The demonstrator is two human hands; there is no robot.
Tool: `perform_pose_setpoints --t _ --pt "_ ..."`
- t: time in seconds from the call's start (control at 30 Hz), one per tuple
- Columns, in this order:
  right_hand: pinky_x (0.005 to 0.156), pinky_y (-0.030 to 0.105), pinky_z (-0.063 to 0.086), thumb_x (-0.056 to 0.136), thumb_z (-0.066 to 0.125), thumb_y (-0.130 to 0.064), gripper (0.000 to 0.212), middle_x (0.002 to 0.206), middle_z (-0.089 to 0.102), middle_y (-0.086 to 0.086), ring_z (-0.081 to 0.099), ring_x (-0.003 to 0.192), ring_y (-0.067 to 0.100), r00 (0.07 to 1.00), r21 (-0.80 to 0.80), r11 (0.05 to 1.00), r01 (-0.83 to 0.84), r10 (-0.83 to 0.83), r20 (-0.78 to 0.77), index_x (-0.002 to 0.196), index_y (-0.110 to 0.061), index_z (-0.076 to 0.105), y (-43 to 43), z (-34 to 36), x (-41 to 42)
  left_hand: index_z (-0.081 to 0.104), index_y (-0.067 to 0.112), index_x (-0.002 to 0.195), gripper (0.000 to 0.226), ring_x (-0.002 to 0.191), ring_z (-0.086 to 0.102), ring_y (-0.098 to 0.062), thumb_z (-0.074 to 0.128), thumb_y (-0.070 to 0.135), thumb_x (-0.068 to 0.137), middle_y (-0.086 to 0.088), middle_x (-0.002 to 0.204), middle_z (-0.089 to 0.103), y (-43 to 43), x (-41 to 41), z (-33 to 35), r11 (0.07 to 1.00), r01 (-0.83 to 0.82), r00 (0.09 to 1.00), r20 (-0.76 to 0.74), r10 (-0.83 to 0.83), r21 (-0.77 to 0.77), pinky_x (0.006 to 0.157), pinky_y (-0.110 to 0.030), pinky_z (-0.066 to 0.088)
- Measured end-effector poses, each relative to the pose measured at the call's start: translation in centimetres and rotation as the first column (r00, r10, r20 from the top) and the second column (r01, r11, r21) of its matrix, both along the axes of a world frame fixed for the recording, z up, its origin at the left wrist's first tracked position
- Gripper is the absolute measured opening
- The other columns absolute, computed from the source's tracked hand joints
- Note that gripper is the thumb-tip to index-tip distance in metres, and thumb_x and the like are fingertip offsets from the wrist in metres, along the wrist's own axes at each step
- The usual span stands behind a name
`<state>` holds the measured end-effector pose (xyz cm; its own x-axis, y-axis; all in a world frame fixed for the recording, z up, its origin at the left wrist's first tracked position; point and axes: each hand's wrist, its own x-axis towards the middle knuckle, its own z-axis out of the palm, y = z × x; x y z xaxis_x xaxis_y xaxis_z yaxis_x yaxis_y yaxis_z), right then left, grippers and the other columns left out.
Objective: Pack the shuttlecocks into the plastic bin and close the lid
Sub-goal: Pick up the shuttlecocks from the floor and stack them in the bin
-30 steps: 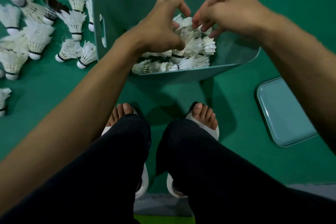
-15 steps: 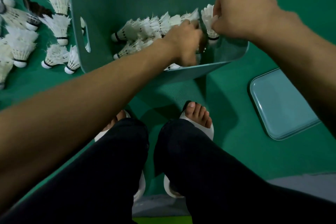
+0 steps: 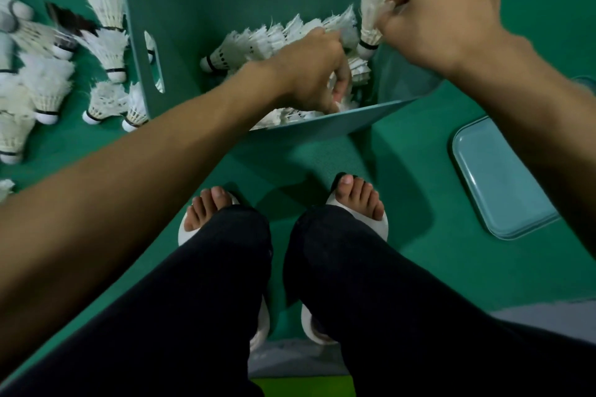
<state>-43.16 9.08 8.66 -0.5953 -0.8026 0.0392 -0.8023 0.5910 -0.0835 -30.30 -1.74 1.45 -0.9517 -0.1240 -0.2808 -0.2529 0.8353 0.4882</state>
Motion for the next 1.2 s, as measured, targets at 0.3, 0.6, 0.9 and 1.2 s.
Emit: perform_pose_setpoints --t 0.3,0.6,0.9,1.2 --pt "0.07 0.034 0.051 0.075 0.068 -0.021 0.026 0.092 0.077 0.012 0.07 0.088 0.035 0.97 0.016 0.993 0.121 -0.121 0.208 0.098 -0.017 0.08 1.1 1.1 2.7 0.055 0.013 0.094 0.04 0.072 0.046 -0.002 0.089 0.018 0.073 0.01 0.082 0.05 -1.1 2.1 -0.1 0.931 -0.212 0.977 0.076 0.198 0.296 0.06 -0.024 0.033" --pt "0.085 0.037 0.057 0.072 0.073 -0.031 0.039 0.102 0.071 0.011 0.068 0.097 0.033 0.882 0.198 0.967 0.162 -0.232 0.41 0.105 -0.01 0.071 -1.3 -2.2 4.2 0.043 0.013 0.128 0.075 0.081 0.051 -0.017 0.092 0.026 0.072 0.002 0.093 0.051 -1.6 2.2 -0.8 0.918 -0.246 0.969 0.086 0.23 0.311 0.062 -0.027 0.042" --pt "0.06 0.041 0.064 0.085 0.073 -0.011 0.01 0.064 0.072 0.012 0.069 0.051 0.023 0.768 0.397 0.918 -0.008 -0.248 0.59 0.089 -0.002 0.071 -1.8 -1.2 3.8 0.06 0.018 0.107 0.054 0.077 0.055 -0.02 0.092 0.034 0.066 0.003 0.083 0.057 -1.6 1.4 -1.1 0.961 -0.167 0.986 0.061 0.157 0.219 0.061 -0.031 0.039" --pt "0.053 0.027 0.058 0.101 0.059 -0.016 0.023 0.058 0.069 0.008 0.065 0.048 0.017 0.579 0.617 0.787 -0.012 -0.498 0.645 0.083 -0.002 0.06 -2.8 -3.4 1.4 0.064 0.017 0.119 0.063 0.086 0.063 -0.022 0.092 0.039 0.068 0.001 0.096 0.066 -0.9 1.2 -1.4 0.961 -0.149 0.985 0.115 0.125 0.233 0.071 -0.03 0.047"
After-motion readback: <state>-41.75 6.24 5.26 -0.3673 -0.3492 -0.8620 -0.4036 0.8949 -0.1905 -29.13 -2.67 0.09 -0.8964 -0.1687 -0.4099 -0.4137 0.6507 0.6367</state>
